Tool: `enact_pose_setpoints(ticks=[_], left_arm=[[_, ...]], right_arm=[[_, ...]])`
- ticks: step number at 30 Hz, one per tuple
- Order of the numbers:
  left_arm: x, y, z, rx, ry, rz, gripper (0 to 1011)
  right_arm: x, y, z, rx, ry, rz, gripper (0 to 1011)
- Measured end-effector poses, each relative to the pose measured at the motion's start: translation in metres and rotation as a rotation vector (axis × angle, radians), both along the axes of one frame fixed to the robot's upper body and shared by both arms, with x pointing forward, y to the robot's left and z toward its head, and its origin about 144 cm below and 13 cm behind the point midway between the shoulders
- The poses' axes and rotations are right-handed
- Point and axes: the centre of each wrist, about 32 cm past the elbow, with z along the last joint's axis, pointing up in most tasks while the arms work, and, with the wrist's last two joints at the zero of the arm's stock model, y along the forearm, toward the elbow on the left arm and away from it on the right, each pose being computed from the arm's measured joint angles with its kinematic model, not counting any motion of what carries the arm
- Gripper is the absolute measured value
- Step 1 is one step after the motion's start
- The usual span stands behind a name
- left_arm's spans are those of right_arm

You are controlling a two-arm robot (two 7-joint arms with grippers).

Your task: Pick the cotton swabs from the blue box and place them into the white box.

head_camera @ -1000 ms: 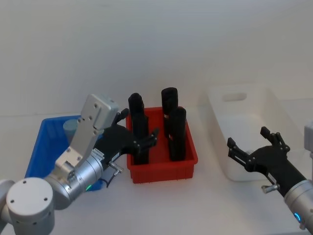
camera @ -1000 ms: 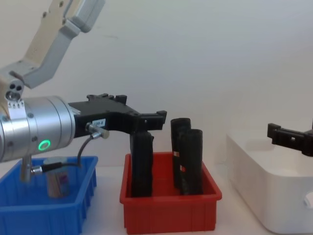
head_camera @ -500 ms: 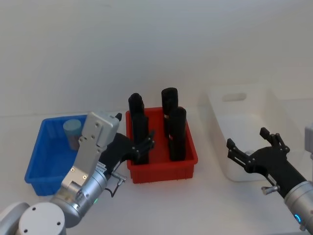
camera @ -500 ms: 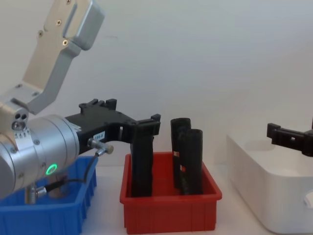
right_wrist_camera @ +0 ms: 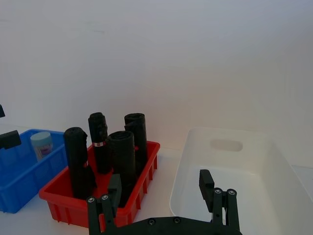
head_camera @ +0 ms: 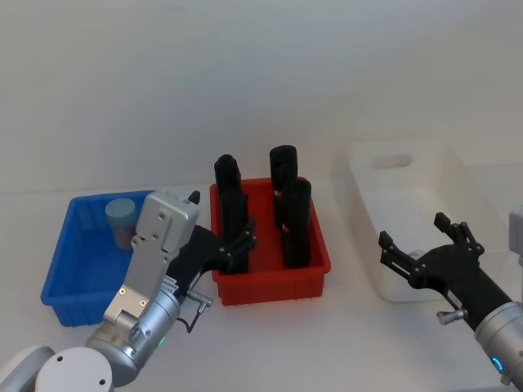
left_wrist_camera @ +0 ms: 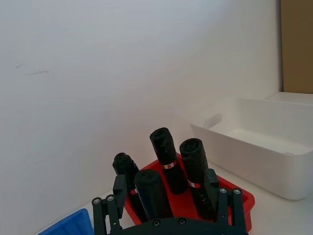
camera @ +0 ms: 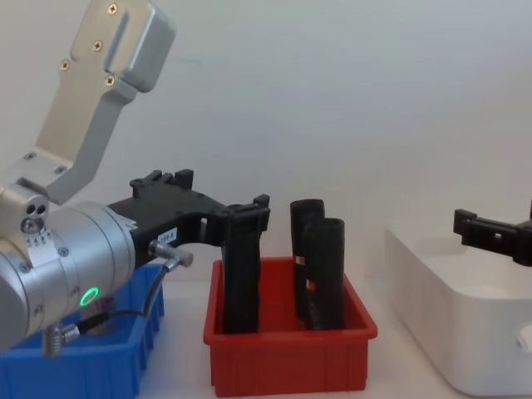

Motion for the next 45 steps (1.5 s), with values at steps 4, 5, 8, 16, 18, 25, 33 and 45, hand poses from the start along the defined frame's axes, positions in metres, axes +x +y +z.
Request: enact_pose_setpoints(ticks=[4, 5, 8, 16, 18, 25, 33, 45], left_arm=[[0.000, 0.000, 0.000, 0.000, 0.000, 0.000, 1004], [0.000, 0.000, 0.000, 0.000, -0.001, 0.001, 1004], [0.000, 0.000, 0.000, 0.000, 0.000, 0.001, 1004], [0.000, 0.000, 0.000, 0.000, 0.000, 0.001, 1004], [0.000, 0.000, 0.000, 0.000, 0.001, 0.001, 1004], [0.000, 0.000, 0.000, 0.000, 0.001, 0.001, 1004], [0.000, 0.000, 0.000, 0.000, 0.001, 0.001, 1004], [0.000, 0.000, 0.000, 0.000, 0.001, 0.001, 1004]], right_arm=[[0.000, 0.000, 0.000, 0.000, 0.000, 0.000, 1002], [0.000, 0.000, 0.000, 0.000, 0.000, 0.000, 1002], [0.000, 0.000, 0.000, 0.000, 0.000, 0.000, 1002], [0.002, 0.000, 0.000, 0.000, 0.000, 0.004, 1002], [0.005, -0.001, 0.000, 0.000, 0.000, 0.011, 1002], [0.025, -0.002, -0.002, 0.003, 0.000, 0.051, 1002], [0.059, 0.001, -0.005, 0.001, 0.000, 0.117, 1002], [0.106, 0.015, -0.008, -0.014, 0.015, 0.194, 1002]])
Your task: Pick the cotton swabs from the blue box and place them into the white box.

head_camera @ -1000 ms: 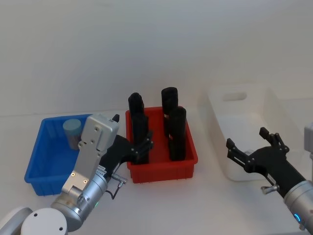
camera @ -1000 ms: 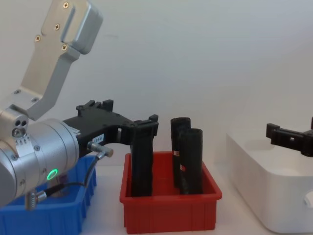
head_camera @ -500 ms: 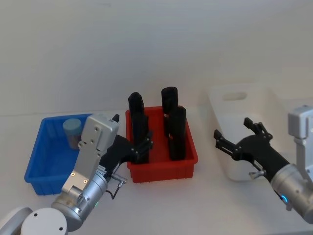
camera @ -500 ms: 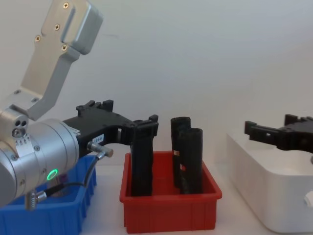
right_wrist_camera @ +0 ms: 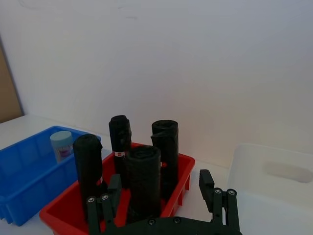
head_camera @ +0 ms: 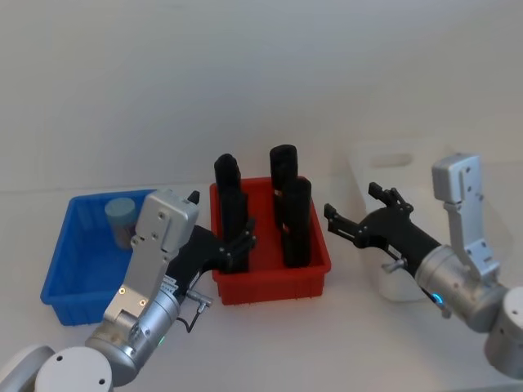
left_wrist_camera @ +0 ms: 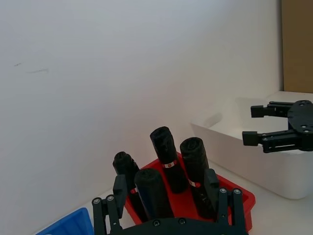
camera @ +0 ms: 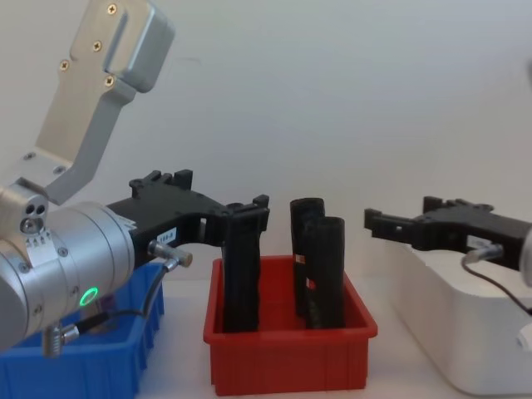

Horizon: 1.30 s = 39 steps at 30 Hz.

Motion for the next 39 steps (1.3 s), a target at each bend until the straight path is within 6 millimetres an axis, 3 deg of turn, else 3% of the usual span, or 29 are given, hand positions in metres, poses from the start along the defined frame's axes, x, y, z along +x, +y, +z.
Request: enact_pose_setpoints(ticks=[23, 39], left_arm=[[0.000, 0.000, 0.000, 0.000, 0.000, 0.000, 1004], [0.000, 0.000, 0.000, 0.000, 0.000, 0.000, 1004]], right_arm=[[0.066, 0.034, -0.013, -0.045, 0.077, 0.070, 1001], [0.096, 0.055, -0.020, -0.062, 0.117, 0.128, 963]])
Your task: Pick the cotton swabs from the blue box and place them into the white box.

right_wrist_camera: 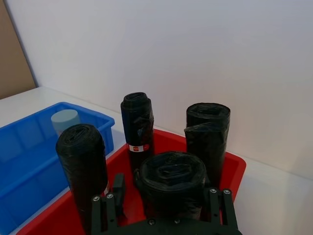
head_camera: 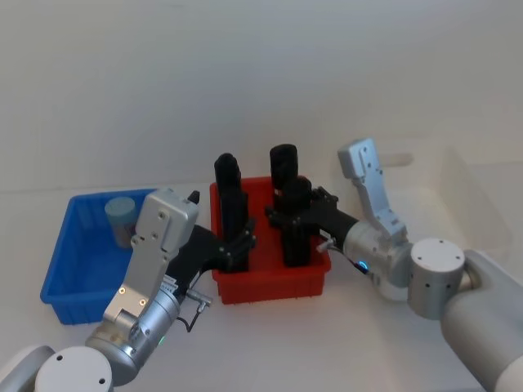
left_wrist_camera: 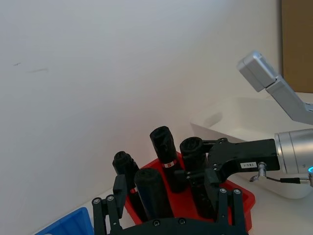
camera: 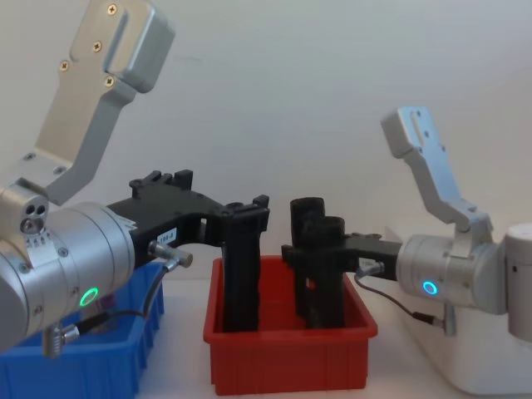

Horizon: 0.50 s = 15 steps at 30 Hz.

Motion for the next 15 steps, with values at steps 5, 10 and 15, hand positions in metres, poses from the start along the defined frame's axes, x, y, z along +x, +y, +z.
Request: enact_pose_setpoints(ticks=[5, 10, 15], left_arm=[[0.000, 0.000, 0.000, 0.000, 0.000, 0.000, 1004], [0.000, 0.000, 0.000, 0.000, 0.000, 0.000, 1004], [0.000, 0.000, 0.000, 0.000, 0.000, 0.000, 1004]], right_arm=[[0.007, 0.007, 0.000, -0.005, 0.004, 0.021, 821], [0.011, 0.010, -0.002, -0.010, 0.007, 0.027, 677], [0.013, 0.012, -0.002, -0.009, -0.004, 0.027, 559]])
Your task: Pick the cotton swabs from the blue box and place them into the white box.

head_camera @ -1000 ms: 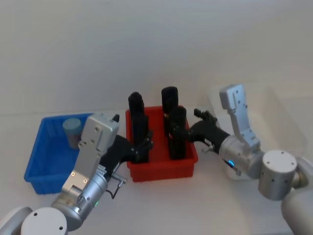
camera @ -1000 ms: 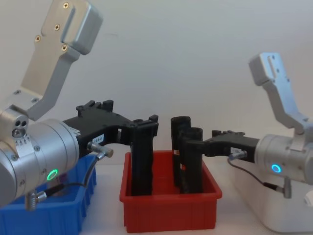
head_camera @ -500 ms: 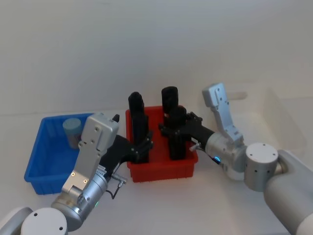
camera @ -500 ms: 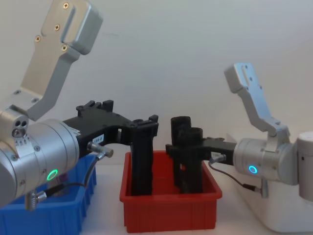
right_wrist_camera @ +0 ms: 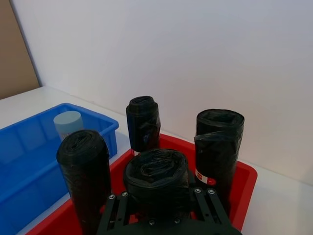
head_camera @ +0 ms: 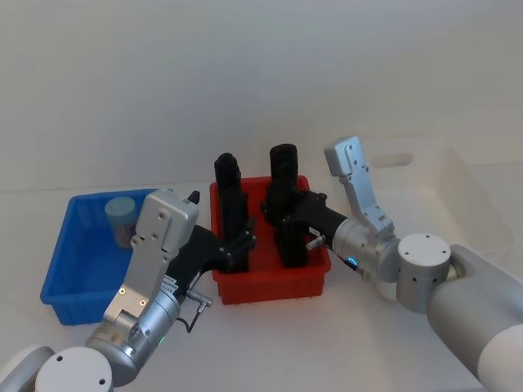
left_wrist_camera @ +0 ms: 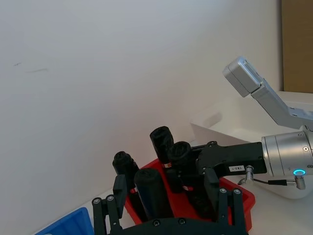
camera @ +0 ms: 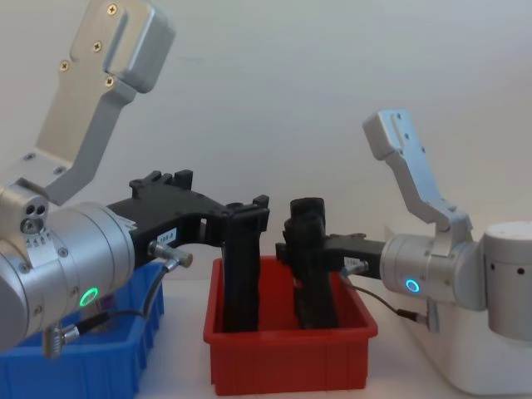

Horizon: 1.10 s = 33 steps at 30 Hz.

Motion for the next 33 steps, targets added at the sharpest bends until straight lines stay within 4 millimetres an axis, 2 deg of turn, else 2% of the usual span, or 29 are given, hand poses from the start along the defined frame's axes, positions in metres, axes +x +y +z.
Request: enact_pose_setpoints(ticks=[10, 20, 33], left_arm=[[0.000, 0.000, 0.000, 0.000, 0.000, 0.000, 1004], [0.000, 0.000, 0.000, 0.000, 0.000, 0.000, 1004], [0.000, 0.000, 0.000, 0.000, 0.000, 0.000, 1004]], right_arm=[[-0.003, -0.001, 0.009, 0.039, -0.055, -0.021, 499], [-0.018, -0.009, 0.031, 0.107, -0.141, -0.069, 448], [-0.045, -0.036, 0.065, 0.172, -0.249, -0.194, 433]])
